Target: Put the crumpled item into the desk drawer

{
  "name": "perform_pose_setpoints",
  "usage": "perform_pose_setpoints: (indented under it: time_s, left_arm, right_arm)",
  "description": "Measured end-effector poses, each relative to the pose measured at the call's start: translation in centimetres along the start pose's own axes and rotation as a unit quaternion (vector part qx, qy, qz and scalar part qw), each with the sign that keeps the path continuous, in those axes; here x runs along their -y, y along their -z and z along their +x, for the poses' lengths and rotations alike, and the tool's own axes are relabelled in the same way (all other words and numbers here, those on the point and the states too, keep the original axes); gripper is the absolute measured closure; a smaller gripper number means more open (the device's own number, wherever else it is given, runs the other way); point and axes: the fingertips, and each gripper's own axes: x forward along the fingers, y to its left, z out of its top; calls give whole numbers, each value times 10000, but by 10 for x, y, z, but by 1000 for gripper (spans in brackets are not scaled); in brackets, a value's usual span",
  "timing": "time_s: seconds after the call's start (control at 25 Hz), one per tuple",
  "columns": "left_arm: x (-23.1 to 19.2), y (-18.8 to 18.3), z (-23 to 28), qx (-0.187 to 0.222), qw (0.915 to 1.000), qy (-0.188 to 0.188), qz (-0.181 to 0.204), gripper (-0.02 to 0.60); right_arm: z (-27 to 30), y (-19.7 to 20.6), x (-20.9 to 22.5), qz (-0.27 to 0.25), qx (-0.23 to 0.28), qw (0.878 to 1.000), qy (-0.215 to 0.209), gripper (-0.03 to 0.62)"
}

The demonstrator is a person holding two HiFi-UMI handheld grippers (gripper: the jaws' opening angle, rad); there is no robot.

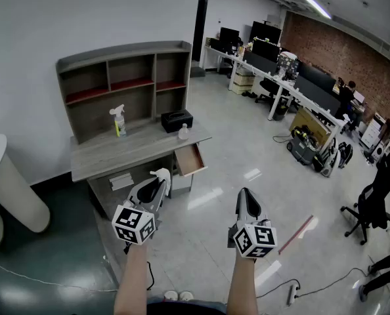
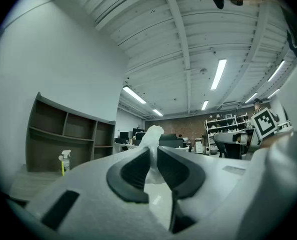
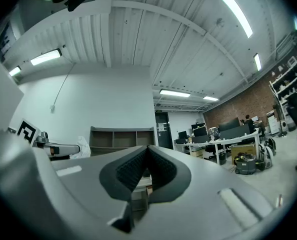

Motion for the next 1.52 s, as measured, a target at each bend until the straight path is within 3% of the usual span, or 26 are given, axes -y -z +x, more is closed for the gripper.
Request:
perform_pose_setpoints:
  time_s: [1.08,1.52]
  left_arm:
    - [-37,23,29,-122,9997,158,-171,529]
    - [-83,55,122,-201,9997,-11,-114,529]
  right_arm:
    - [35,21,-1,-3,-112,9998,149,583]
    - [137,49,52,100,-36,9999,-22,583]
